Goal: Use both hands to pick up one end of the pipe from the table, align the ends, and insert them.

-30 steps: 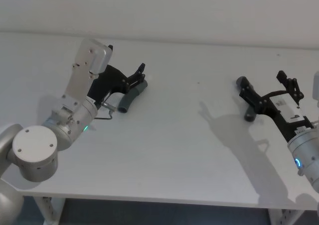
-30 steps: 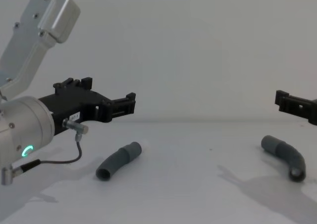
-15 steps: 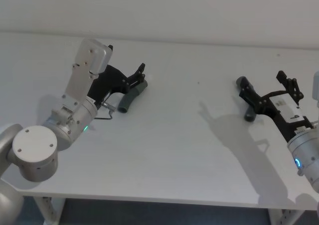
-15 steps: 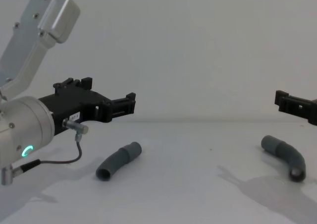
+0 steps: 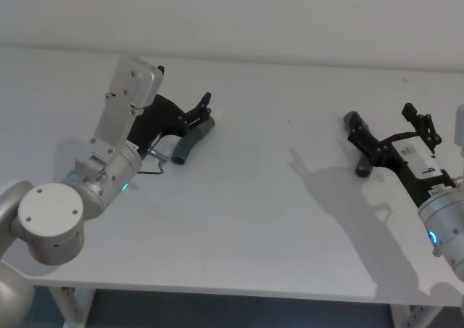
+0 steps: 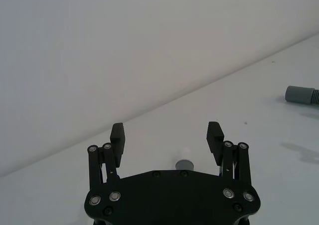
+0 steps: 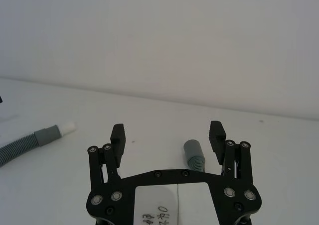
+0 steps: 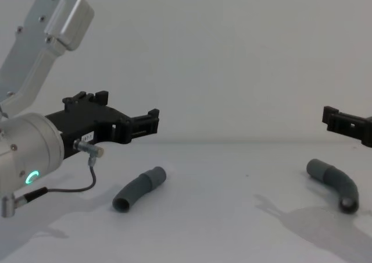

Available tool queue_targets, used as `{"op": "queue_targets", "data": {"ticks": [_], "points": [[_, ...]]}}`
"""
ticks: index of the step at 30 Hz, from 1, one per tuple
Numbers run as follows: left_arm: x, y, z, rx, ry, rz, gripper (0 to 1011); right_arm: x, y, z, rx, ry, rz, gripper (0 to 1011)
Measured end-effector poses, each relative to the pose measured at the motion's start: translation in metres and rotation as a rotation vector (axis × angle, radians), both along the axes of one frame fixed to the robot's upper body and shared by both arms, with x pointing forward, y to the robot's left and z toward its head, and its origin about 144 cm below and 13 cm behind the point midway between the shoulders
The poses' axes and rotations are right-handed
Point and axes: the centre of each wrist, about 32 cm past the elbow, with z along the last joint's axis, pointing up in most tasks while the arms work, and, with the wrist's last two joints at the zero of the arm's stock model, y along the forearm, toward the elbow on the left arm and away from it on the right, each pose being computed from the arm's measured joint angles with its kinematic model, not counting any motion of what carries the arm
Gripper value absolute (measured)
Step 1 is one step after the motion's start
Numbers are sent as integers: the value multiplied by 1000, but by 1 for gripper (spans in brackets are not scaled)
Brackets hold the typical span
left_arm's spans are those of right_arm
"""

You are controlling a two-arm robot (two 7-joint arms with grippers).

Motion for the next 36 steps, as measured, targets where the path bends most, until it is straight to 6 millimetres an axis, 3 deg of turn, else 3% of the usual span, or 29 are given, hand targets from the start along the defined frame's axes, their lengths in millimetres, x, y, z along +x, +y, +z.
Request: {"op": "queue_targets", "data": {"ticks": [14, 36], "points": [[5, 5, 9, 29, 76, -32, 1001, 0, 0, 0, 0, 0, 0, 1001], [33, 20, 41, 175, 373, -131, 1001, 0, 0, 0, 0, 0, 0, 1002]]}}
